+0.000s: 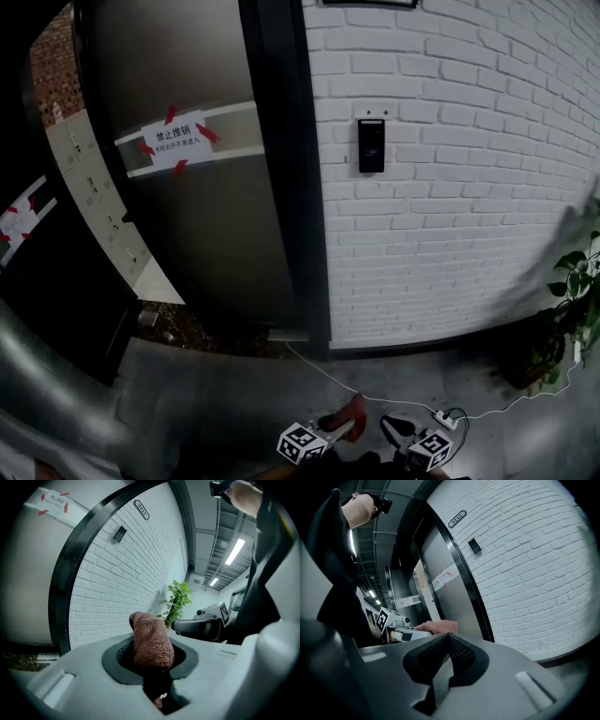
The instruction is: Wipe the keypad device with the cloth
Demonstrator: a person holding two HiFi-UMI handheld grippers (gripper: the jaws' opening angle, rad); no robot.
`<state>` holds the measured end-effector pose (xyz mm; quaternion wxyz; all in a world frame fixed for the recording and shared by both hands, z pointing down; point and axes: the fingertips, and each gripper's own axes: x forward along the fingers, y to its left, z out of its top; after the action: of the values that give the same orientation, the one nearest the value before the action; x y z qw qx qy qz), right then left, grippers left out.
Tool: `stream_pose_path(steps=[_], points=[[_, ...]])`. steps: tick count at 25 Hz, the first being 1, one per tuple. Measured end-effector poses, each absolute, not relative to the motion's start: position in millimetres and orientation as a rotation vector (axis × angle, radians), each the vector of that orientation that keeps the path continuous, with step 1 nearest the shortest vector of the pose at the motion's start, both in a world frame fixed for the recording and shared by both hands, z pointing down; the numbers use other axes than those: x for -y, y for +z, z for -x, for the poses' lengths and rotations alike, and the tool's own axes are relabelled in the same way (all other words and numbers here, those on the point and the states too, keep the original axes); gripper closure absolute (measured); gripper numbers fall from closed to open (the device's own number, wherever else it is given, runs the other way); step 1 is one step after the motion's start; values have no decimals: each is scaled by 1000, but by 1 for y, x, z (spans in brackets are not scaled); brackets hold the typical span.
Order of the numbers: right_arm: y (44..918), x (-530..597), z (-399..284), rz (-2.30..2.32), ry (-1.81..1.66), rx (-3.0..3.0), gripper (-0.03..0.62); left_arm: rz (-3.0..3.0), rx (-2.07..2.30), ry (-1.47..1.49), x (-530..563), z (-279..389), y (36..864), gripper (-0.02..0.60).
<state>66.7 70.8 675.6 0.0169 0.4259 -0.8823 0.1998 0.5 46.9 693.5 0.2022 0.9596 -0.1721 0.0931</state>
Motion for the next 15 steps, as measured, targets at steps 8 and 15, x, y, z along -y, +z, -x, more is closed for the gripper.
stream_pose_path(steps=[8, 15], points=[[679, -69, -68, -1269, 618, 2763, 592, -2681, 527, 255, -55, 0, 695, 503], [678, -69, -60, -1230, 621, 2768, 592, -2680, 560, 258, -54, 7, 694, 503]])
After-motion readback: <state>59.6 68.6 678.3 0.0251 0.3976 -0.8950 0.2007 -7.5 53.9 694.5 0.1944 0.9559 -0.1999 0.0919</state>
